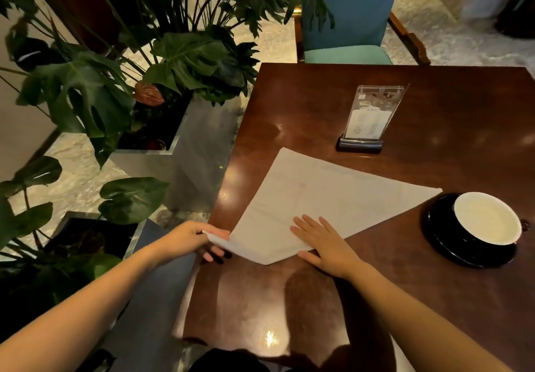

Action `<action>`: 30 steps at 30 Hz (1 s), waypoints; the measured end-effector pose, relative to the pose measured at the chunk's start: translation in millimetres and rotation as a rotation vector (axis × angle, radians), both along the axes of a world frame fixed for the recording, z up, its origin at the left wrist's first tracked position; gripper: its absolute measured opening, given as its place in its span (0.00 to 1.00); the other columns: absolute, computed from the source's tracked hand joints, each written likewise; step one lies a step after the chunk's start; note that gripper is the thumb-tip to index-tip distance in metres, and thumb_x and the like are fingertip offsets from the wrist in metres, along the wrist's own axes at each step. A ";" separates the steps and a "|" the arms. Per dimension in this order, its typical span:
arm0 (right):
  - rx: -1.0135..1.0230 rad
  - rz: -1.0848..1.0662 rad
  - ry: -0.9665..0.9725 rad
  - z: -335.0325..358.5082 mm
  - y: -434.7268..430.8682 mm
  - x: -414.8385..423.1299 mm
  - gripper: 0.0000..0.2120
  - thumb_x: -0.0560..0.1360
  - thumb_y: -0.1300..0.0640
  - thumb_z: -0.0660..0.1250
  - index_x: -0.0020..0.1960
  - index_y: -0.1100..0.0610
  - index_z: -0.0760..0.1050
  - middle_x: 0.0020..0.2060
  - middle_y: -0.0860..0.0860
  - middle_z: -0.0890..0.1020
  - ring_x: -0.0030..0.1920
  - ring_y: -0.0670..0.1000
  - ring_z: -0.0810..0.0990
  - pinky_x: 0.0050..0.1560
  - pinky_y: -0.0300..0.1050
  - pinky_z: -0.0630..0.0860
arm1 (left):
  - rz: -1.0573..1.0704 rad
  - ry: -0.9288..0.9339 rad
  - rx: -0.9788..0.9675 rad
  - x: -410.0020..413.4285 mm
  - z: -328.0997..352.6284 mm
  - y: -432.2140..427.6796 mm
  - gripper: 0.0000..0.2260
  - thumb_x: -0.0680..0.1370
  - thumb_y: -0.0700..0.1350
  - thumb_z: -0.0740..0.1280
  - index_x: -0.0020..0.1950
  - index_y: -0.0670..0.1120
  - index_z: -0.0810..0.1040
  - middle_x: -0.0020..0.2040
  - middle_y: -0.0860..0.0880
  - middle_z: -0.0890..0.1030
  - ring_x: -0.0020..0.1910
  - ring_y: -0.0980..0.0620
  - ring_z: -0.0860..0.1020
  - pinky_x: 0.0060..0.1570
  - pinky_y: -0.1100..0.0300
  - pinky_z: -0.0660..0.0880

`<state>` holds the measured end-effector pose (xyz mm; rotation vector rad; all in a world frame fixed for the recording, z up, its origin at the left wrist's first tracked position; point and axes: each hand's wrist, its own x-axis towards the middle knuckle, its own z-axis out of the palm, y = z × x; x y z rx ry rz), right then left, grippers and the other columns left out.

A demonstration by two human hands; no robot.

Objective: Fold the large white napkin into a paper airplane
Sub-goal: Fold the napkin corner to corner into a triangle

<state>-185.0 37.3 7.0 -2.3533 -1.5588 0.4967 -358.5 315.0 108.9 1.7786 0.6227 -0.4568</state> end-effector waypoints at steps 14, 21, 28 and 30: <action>0.255 -0.378 -0.028 1.9 -9.8 -15.9 0.04 0.70 0.58 0.69 0.44 0.56 0.81 0.46 0.51 0.83 0.46 0.56 0.79 0.45 0.48 0.72 | 0.331 -0.299 0.143 105.5 14.6 1.6 0.06 0.75 0.39 0.68 0.39 0.38 0.79 0.30 0.48 0.80 0.31 0.51 0.75 0.31 0.66 0.72; 0.162 -0.745 0.177 14.8 -18.9 -25.0 0.08 0.76 0.51 0.65 0.45 0.53 0.80 0.40 0.48 0.81 0.44 0.51 0.75 0.47 0.49 0.73 | 0.307 -0.269 0.307 189.4 1.6 -20.4 0.11 0.74 0.44 0.68 0.31 0.45 0.75 0.31 0.48 0.74 0.33 0.52 0.73 0.34 0.60 0.69; 0.100 -0.933 0.184 20.4 -19.3 -26.4 0.07 0.75 0.49 0.65 0.40 0.49 0.76 0.31 0.44 0.78 0.37 0.47 0.78 0.45 0.45 0.73 | 0.177 -0.111 0.431 235.7 -43.5 -31.9 0.10 0.73 0.46 0.67 0.35 0.42 0.76 0.35 0.44 0.74 0.37 0.47 0.73 0.36 0.56 0.66; 0.080 -0.975 0.125 22.1 -17.3 -29.3 0.07 0.75 0.49 0.65 0.40 0.49 0.76 0.31 0.44 0.78 0.37 0.47 0.78 0.44 0.45 0.73 | 0.158 -0.068 0.468 239.2 -51.4 -34.5 0.11 0.74 0.47 0.66 0.33 0.44 0.73 0.33 0.46 0.74 0.37 0.47 0.72 0.34 0.57 0.65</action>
